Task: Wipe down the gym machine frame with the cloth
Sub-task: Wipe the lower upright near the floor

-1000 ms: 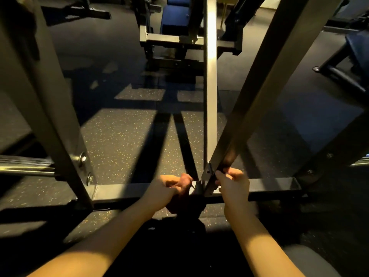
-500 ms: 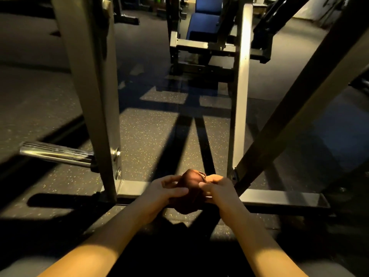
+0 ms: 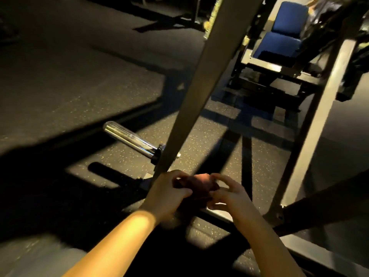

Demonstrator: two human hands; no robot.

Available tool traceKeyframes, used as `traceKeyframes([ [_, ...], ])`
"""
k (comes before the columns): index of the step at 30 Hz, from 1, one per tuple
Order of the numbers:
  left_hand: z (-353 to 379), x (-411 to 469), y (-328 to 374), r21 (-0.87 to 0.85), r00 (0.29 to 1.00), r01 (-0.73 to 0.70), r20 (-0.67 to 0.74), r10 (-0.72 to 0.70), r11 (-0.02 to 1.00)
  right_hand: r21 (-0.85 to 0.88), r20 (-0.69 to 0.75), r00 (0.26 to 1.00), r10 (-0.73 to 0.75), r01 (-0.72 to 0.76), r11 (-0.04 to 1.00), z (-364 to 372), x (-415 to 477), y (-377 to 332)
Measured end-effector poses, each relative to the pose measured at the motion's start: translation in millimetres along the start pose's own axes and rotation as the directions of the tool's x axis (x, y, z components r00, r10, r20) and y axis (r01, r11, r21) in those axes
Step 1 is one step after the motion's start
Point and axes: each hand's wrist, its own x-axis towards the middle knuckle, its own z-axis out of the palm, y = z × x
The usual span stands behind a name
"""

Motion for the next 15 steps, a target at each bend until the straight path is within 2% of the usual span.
traceKeyframes([
  [2, -18, -10, 5, -0.059, 1.0, 0.023, -0.019, -0.024, 0.998, -0.044, 0.03, 0.997, 0.065, -0.063, 0.997, 16, -12, -15],
  [5, -42, -38, 18, -0.165, 0.986, 0.127, -0.084, -0.142, 0.978, -0.058, 0.043, 0.984, 0.174, -0.172, 0.983, 39, -39, -39],
  [8, -66, -81, 41, -0.388, 0.953, 0.204, -0.131, -0.273, 0.899, -0.111, 0.065, 0.967, 0.246, -0.238, 0.965, 59, -70, -70],
  [12, -110, -148, 93, -0.459, 0.934, 0.21, -0.168, -0.317, 0.863, -0.428, 0.052, 0.993, 0.11, -0.078, 0.901, 84, -134, -120],
  [15, -153, -191, 142, -0.454, 0.896, 0.254, -0.221, -0.385, 0.854, -0.39, 0.072, 0.997, 0.026, 0.004, 0.921, 99, -194, -175],
])
